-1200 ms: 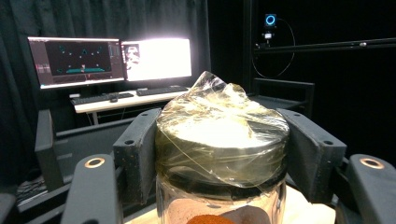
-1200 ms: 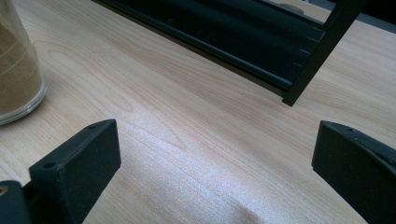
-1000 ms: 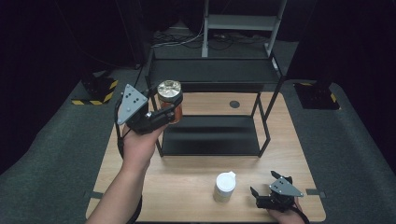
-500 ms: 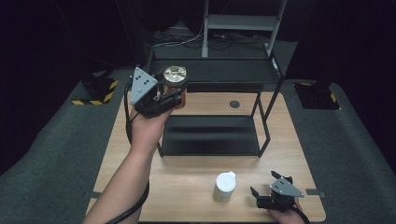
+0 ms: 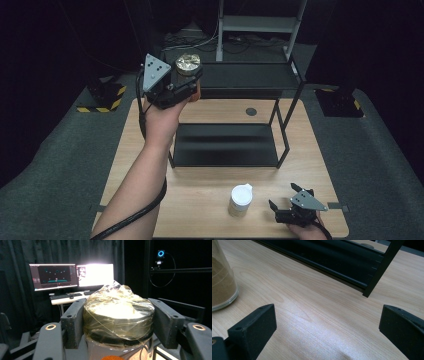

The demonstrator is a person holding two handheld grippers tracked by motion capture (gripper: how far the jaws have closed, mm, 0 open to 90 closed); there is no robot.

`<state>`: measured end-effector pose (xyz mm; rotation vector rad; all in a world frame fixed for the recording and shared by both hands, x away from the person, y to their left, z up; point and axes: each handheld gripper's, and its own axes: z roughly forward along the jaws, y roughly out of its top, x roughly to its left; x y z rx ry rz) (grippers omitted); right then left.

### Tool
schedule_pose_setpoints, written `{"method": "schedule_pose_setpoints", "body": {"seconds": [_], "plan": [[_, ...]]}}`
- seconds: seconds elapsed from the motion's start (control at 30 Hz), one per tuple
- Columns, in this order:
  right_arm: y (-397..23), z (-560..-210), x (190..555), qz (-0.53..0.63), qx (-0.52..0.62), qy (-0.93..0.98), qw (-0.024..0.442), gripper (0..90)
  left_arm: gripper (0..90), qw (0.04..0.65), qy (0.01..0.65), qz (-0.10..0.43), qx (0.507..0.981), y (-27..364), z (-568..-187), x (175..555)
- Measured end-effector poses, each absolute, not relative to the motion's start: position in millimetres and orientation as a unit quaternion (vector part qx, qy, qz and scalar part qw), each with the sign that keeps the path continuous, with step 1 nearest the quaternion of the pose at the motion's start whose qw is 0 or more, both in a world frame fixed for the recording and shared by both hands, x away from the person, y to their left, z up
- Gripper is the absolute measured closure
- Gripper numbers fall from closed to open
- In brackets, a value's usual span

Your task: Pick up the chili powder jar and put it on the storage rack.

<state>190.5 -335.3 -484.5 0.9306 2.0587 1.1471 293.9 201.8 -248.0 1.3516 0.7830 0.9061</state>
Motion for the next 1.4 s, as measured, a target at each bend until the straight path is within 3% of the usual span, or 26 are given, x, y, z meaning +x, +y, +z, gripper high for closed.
{"method": "schedule_pose_setpoints", "body": {"seconds": [0.77, 1.4], "plan": [[-338.6, -485.6, 190.2, 0.439, 0.349, 0.773, 0.296, 0.0, 34.3, 0.601, 0.365, 0.402, 0.586, 172.3, -234.7, 342.1], [-339.8, -486.5, 189.1, 0.443, 0.350, 0.770, 0.297, 0.0, 34.3, 0.603, 0.385, 0.395, 0.576, 171.9, -244.3, 357.5]]}}
